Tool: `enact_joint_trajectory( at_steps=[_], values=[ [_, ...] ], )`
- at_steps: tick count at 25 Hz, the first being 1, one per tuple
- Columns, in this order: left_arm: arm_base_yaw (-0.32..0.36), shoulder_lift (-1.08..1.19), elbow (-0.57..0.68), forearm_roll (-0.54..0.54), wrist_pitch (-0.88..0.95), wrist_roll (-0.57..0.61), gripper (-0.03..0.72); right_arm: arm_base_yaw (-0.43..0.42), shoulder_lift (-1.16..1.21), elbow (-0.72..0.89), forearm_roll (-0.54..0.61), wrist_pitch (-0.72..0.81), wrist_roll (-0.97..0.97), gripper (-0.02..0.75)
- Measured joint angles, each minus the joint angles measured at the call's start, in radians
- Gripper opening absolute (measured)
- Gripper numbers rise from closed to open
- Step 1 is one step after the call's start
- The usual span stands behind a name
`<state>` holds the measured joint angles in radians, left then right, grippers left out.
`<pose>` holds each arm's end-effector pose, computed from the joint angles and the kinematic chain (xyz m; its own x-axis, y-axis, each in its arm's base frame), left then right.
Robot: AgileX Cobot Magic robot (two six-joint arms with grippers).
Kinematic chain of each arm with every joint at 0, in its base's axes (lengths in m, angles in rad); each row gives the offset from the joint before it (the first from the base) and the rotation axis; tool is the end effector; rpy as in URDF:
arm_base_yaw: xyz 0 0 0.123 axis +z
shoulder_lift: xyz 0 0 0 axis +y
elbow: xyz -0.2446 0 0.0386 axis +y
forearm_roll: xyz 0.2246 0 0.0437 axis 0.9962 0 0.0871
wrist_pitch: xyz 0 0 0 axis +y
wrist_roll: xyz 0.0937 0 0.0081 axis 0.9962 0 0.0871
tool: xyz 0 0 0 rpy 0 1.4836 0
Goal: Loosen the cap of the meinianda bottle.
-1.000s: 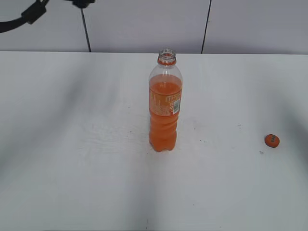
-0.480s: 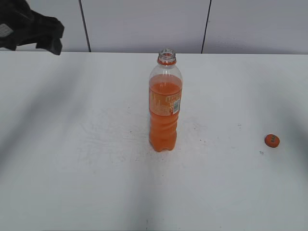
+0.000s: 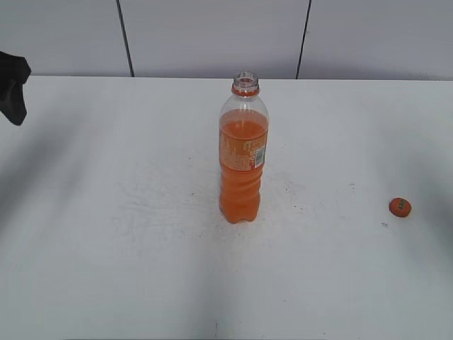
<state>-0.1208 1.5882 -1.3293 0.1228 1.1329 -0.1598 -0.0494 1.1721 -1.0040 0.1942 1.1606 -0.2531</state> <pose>0.2950 -0.0253 0.2615 -0.9612 0.0092 -0.2758 -0.0127 0.9969 0.0778 0.2004 0.0068 0.2815 -0.9268 -0.1256 -0.3540 -0.1736 0.9790 0.1071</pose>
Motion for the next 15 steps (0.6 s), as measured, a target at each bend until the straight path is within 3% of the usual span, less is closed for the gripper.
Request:
enact_joint_trajectory(
  at_steps=[5,15],
  values=[
    [0.000,-0.018,0.010,-0.048,0.076,0.045,0.588,0.000,-0.002,0.000,-0.002,0.049,0.004,0.563],
    [0.000,-0.436,0.316,-0.052,0.084,0.051,0.588,0.000,-0.165,0.039,-0.012,0.051,0.004,0.563]
  ],
)
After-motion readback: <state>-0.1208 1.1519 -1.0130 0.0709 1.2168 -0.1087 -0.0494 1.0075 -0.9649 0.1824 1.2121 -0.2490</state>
